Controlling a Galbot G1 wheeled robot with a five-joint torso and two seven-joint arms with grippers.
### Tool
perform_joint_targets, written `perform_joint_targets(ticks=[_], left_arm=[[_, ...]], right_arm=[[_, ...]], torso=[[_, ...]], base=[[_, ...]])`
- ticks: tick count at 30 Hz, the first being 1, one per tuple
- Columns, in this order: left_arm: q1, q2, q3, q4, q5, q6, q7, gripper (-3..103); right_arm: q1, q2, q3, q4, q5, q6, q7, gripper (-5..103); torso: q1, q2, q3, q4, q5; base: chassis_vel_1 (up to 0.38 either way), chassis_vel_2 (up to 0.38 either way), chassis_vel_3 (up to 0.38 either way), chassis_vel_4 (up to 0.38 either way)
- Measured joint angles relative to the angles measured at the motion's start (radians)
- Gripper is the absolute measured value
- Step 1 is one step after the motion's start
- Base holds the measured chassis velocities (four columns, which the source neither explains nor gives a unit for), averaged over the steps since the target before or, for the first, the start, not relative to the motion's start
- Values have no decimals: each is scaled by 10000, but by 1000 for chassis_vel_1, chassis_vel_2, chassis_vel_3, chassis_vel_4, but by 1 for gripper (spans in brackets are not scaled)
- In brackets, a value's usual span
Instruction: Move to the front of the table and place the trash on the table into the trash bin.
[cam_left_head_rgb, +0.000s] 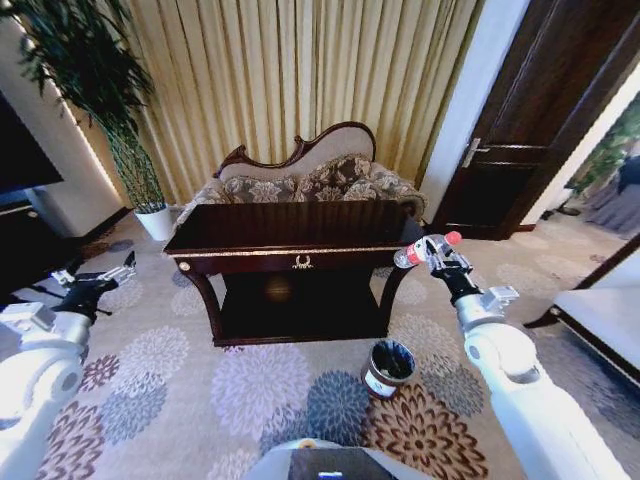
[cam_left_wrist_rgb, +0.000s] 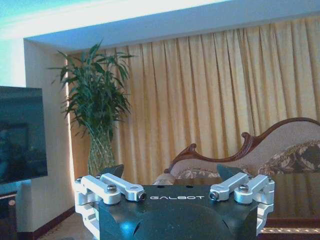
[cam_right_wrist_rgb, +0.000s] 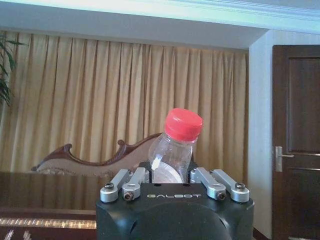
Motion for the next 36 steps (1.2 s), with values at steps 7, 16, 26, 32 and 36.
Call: perform_joint_targets(ticks=[7, 16, 26, 32, 36], left_arm=[[0, -251, 89, -99, 152, -133, -96, 100], [-28, -709, 206, -520, 303, -76, -523, 100], [212, -1119, 137, -1020, 353, 11, -587, 100], [408, -1179, 226, -1240, 543, 15, -739, 100], [540, -1156, 76, -1324, 550, 19, -766, 100]], right_arm=[[23, 759, -597, -884, -867, 198, 0, 31], [1192, 1401, -1565, -3538, -684, 262, -1, 31], [2721, 1702, -2057, -6464, -1021, 466, 2, 31], [4072, 1951, -2518, -8239, -1617, 473, -1, 31], [4450, 1893, -2557, -9088, -2014, 502, -1, 31]], torso=[[-6, 7, -3, 1, -3], [14, -9, 6, 3, -4], [1, -1, 2, -3, 0], [5, -3, 2, 5, -1], [4, -2, 1, 3, -2]], base=[[93, -109, -85, 102], [-13, 24, 26, -17], [0, 0, 0, 0], [0, 0, 0, 0], [0, 0, 0, 0]])
